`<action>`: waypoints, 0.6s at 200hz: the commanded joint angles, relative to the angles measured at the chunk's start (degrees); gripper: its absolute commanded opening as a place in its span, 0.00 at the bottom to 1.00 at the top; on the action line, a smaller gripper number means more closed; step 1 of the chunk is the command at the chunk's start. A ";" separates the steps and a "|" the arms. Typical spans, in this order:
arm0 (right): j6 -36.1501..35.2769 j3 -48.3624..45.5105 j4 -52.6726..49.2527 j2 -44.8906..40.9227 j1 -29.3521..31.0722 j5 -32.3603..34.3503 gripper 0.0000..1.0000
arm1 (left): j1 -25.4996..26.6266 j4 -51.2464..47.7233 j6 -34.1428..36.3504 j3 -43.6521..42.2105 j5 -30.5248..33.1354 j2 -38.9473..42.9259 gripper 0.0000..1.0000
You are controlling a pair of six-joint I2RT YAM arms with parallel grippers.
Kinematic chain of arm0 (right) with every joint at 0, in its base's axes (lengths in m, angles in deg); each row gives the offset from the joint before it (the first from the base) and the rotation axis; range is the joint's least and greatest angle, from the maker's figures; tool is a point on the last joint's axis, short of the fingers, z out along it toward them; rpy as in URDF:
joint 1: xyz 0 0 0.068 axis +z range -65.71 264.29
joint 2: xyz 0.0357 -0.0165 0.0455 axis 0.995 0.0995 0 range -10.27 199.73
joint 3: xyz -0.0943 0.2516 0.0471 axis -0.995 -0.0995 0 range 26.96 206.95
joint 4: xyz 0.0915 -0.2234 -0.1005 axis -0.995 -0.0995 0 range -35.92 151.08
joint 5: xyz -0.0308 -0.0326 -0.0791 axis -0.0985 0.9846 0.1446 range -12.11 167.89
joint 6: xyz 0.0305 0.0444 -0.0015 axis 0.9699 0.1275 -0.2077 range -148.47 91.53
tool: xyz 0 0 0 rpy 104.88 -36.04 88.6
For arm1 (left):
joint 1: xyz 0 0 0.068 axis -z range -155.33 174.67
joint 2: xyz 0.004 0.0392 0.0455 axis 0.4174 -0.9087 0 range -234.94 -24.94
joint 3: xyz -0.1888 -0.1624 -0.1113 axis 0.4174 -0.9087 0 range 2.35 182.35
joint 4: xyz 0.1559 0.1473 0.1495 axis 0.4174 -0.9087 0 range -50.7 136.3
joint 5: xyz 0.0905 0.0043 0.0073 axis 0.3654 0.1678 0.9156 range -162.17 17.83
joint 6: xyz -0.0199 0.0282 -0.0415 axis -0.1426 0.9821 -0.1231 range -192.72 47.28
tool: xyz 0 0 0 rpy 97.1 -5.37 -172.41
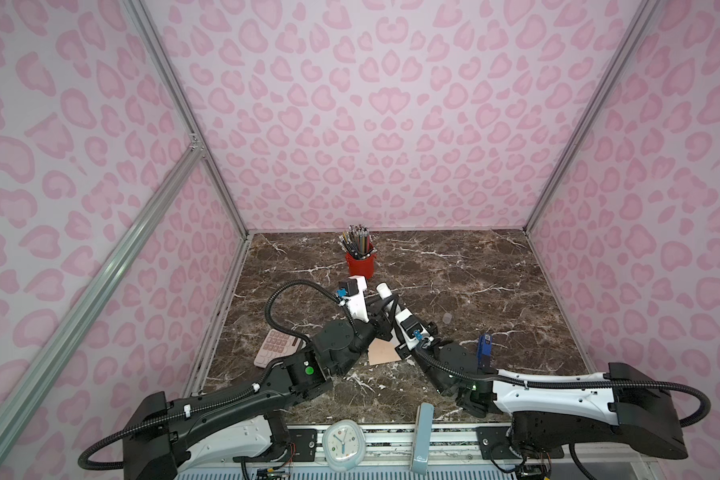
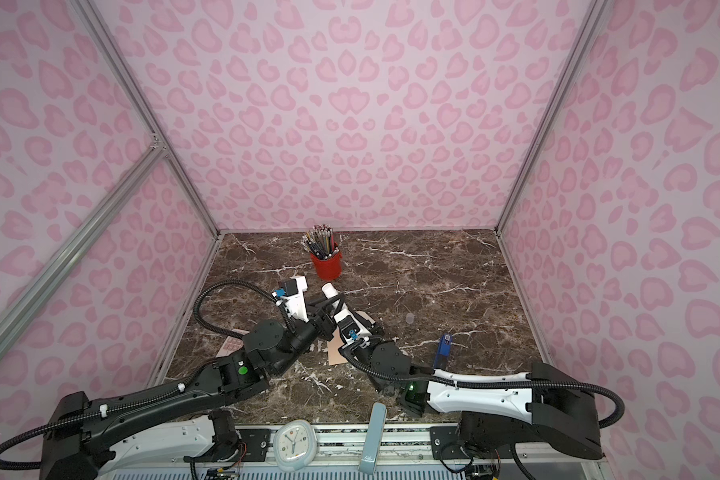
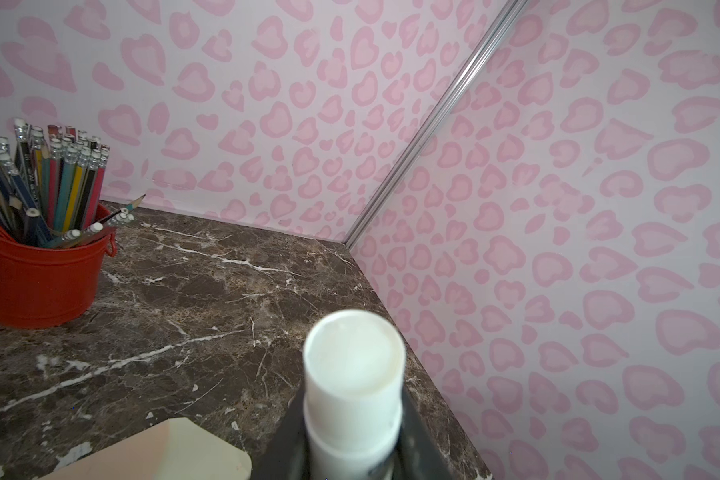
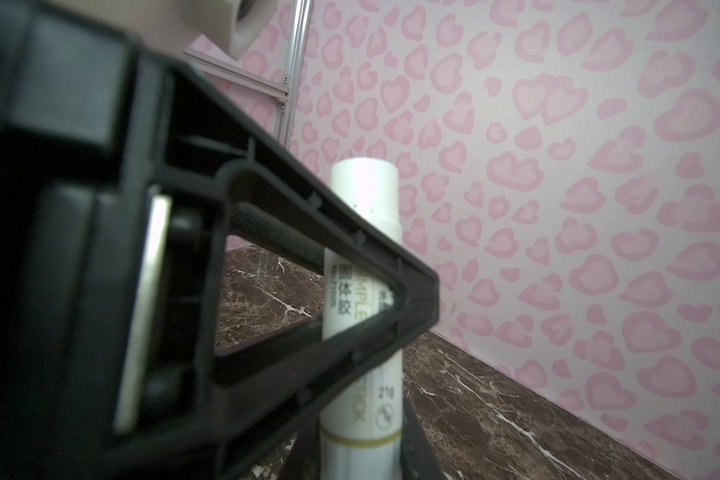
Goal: Place the letter into the envelope and seal it
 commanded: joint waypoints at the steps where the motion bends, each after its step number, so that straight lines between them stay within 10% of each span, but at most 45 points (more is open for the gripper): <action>1: 2.60 0.51 -0.24 -1.49 0.10 -3.73 0.12 | 0.03 0.92 0.94 0.20 -2.28 0.25 0.04; 120: 29.00 -1.50 -11.71 -20.44 -9.47 -49.52 0.05 | -4.15 12.12 5.87 -11.21 -51.01 9.96 0.04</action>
